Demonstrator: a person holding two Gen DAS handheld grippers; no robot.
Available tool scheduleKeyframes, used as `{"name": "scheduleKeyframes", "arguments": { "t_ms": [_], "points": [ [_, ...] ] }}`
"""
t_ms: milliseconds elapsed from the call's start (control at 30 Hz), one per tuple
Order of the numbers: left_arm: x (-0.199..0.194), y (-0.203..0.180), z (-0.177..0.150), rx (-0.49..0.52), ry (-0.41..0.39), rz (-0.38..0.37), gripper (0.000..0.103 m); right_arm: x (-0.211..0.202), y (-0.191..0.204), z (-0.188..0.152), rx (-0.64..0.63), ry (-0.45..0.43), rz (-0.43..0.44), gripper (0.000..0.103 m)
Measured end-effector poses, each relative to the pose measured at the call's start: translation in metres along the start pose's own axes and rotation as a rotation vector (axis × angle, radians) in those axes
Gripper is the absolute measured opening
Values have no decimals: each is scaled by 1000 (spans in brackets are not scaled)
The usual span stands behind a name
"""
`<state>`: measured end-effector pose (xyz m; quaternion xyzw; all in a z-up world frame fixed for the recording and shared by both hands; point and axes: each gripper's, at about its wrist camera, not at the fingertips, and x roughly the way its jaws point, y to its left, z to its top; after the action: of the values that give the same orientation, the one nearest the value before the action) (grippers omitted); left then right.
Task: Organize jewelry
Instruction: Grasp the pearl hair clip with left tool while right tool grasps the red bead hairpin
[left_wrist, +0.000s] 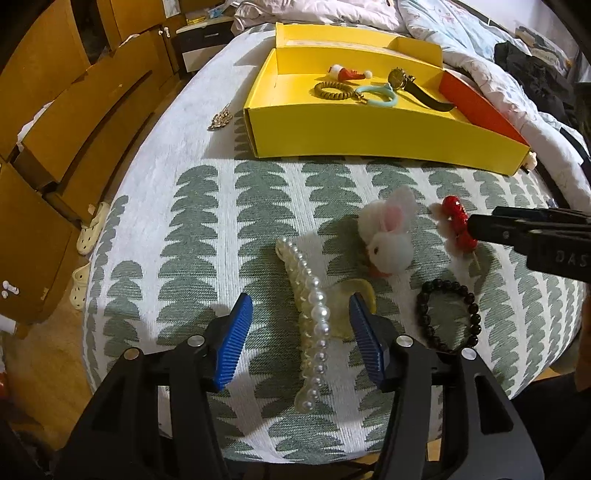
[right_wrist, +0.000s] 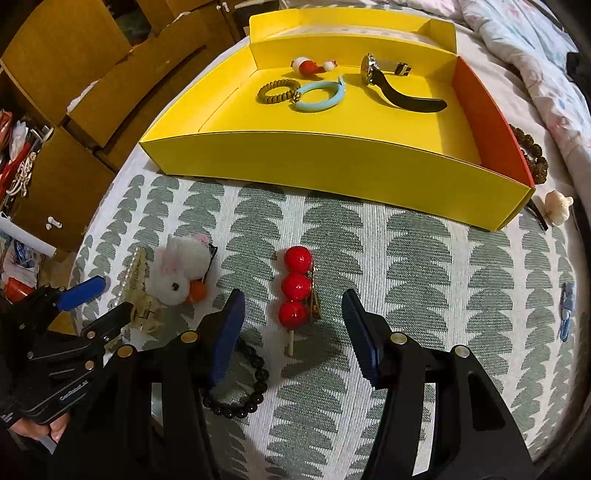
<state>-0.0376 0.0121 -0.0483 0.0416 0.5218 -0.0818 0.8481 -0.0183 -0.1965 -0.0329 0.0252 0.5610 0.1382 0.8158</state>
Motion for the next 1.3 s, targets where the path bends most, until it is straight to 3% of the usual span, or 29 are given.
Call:
{"name": "scheduleKeyframes", "arguments": {
  "t_ms": [167, 367, 767, 1167, 1300],
  "points": [
    [-9, 4, 2, -20, -21, -44, 65, 1, 3, 0, -7, 1, -1, 58],
    [-14, -3, 2, 2, -21, -79, 67, 1, 0, 2, 1, -1, -4, 58],
    [18, -12, 5, 26, 58, 45, 67, 13, 4, 1, -20, 5, -32, 58],
    [29, -9, 5, 13, 86, 50, 55, 37, 8, 1, -58, 25, -88, 55],
    [30, -6, 7, 2, 87, 51, 43, 38, 7, 2, -61, 18, -96, 46]
  ]
}}
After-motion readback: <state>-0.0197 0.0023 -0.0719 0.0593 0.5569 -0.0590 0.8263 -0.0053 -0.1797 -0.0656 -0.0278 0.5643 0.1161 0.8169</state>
